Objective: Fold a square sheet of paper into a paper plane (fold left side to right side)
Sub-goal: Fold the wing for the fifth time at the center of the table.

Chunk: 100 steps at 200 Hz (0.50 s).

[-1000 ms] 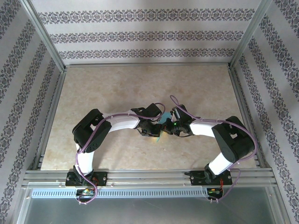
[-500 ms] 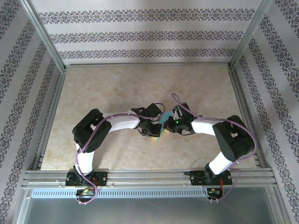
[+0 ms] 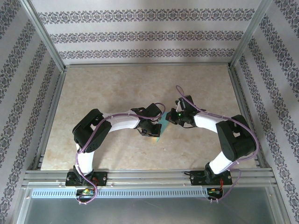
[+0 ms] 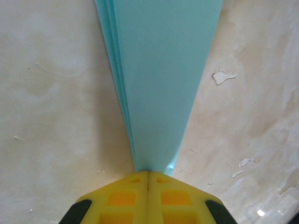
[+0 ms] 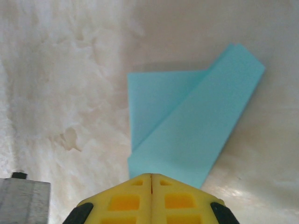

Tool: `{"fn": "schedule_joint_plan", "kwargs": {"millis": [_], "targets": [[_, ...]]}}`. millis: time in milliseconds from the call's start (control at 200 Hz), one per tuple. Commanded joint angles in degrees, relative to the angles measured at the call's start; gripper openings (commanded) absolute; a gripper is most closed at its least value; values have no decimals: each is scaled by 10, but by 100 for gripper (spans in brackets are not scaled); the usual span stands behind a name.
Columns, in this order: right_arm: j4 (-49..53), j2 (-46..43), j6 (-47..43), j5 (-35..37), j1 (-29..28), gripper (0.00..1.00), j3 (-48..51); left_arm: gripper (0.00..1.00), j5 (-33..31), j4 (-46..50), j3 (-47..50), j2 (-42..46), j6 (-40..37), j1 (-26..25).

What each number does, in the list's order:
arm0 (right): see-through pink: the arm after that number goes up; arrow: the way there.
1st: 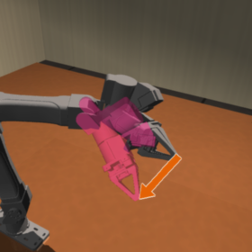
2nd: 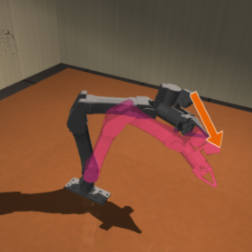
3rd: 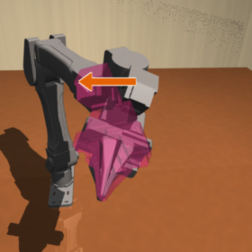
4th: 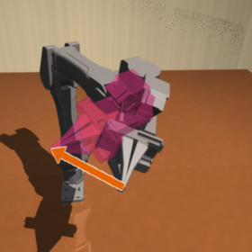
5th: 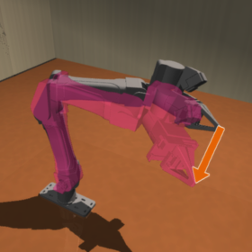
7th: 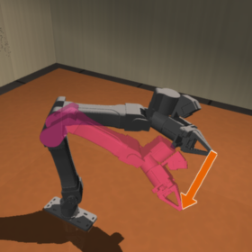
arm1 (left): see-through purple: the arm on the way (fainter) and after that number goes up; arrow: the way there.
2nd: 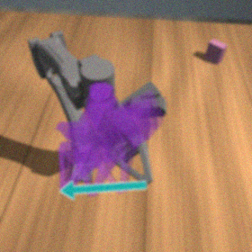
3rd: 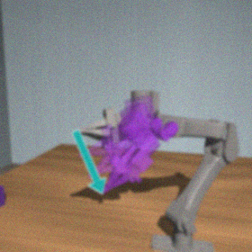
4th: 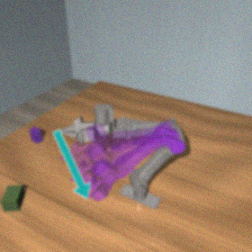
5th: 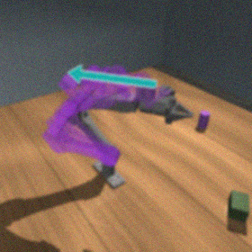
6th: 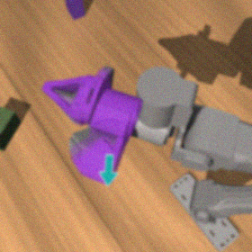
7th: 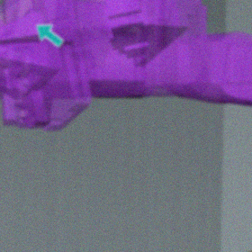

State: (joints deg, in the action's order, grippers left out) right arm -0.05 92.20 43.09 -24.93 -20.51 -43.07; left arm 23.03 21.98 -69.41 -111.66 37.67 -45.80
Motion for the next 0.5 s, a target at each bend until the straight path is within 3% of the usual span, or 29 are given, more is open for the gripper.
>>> {"fn": "schedule_joint_plan", "kwargs": {"millis": [0,495], "targets": [[-5,24,-7,-7,-8,0,-17,0,-56,73,15,-21,-12,-5],[11,94,-7,7,-9,0,-4,0,-22,74,-38,53,-34,8]]}}
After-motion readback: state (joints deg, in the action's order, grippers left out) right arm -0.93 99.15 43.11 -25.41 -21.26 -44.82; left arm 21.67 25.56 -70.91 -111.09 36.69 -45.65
